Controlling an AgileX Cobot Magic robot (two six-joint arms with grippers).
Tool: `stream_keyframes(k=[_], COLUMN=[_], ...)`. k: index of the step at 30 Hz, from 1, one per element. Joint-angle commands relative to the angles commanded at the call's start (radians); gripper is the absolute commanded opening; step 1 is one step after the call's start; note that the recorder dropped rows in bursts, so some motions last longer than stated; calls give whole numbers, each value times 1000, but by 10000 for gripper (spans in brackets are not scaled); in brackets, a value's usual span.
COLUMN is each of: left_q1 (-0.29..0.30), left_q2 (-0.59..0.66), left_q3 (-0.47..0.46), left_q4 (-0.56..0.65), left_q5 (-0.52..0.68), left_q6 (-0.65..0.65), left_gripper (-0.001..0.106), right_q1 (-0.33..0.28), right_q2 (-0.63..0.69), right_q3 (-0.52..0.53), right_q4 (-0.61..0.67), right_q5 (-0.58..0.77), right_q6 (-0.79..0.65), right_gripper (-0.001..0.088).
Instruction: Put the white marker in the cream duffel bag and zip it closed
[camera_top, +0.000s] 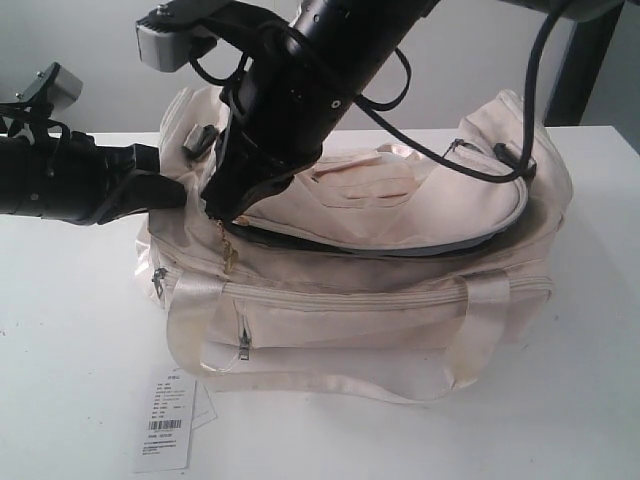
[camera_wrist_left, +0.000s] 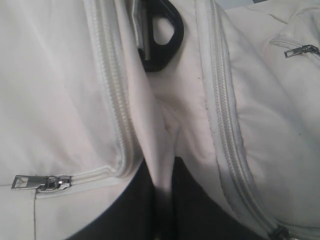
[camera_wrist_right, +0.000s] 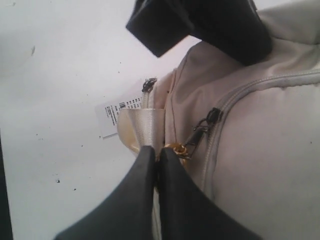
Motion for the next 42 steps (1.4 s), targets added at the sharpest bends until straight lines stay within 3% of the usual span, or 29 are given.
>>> stream_keyframes(k=[22, 33, 42], left_q1=[0, 0, 0], left_q2=[0, 0, 0], left_q3=[0, 0, 0], left_q4=[0, 0, 0], left_q5=[0, 0, 2], left_q6=[0, 0, 0], left_gripper=[0, 0, 0], right_q1=[0, 0, 0], right_q2=[-30, -58, -64], right_q3=[2, 94, 105], right_q4=[-6, -72, -100], right_q5=[0, 0, 0], right_q6=[110, 142, 157], right_gripper=[0, 0, 0])
